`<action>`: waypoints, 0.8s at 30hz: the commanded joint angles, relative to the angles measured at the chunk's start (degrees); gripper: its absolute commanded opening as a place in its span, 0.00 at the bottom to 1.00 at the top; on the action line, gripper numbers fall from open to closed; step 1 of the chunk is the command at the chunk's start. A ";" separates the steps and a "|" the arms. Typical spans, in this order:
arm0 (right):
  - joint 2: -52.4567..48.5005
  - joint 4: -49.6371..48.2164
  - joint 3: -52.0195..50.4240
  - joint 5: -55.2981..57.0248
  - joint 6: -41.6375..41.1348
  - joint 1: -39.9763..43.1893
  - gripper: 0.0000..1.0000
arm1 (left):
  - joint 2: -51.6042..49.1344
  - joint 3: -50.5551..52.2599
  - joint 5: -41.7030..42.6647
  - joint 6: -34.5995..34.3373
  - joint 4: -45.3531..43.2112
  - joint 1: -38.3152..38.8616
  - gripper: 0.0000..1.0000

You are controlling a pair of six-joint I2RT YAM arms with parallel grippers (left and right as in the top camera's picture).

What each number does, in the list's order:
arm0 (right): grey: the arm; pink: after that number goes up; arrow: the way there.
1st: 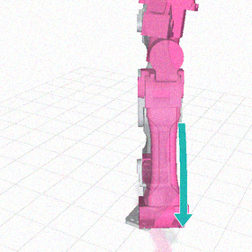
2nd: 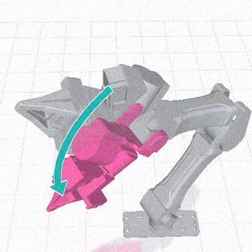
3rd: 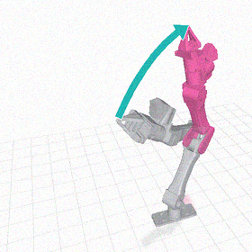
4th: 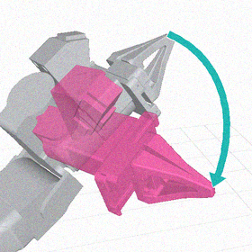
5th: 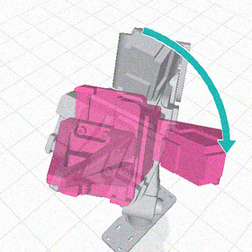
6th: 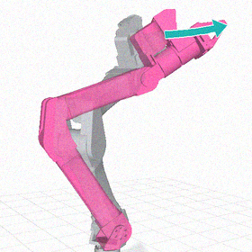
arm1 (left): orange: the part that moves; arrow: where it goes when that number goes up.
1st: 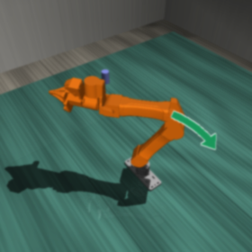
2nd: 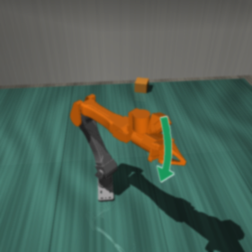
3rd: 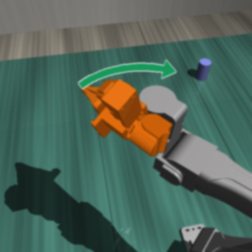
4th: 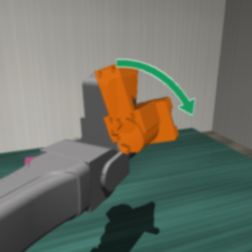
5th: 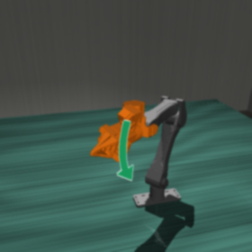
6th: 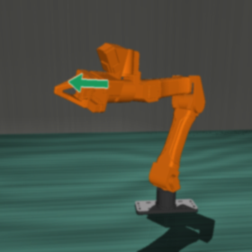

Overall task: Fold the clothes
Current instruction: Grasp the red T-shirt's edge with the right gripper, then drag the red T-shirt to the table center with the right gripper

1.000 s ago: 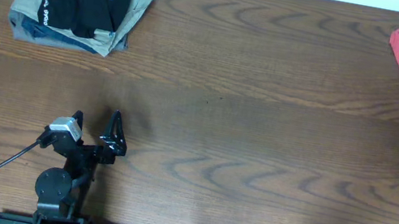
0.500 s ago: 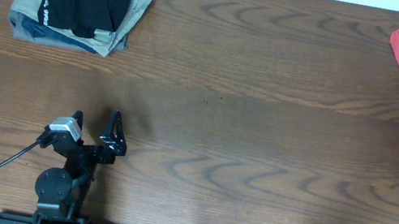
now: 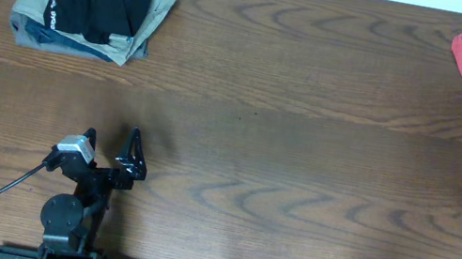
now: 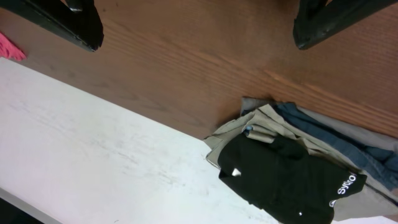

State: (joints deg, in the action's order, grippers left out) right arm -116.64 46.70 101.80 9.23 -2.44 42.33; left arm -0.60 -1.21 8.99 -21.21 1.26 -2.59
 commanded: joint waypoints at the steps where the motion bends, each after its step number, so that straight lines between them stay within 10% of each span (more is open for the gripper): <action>1: 4.66 -0.26 0.59 -6.40 -2.45 -3.32 0.01 | 0.33 0.98 0.83 -0.09 1.88 -0.24 0.98; 24: 9.44 -7.93 0.55 -20.22 -5.70 -63.45 0.01 | 0.33 0.98 0.83 -0.09 1.88 -0.24 0.98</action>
State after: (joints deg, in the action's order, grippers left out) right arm -106.80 39.29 101.84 -9.13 -7.20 -15.05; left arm -0.60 -1.21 8.99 -21.21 1.26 -2.59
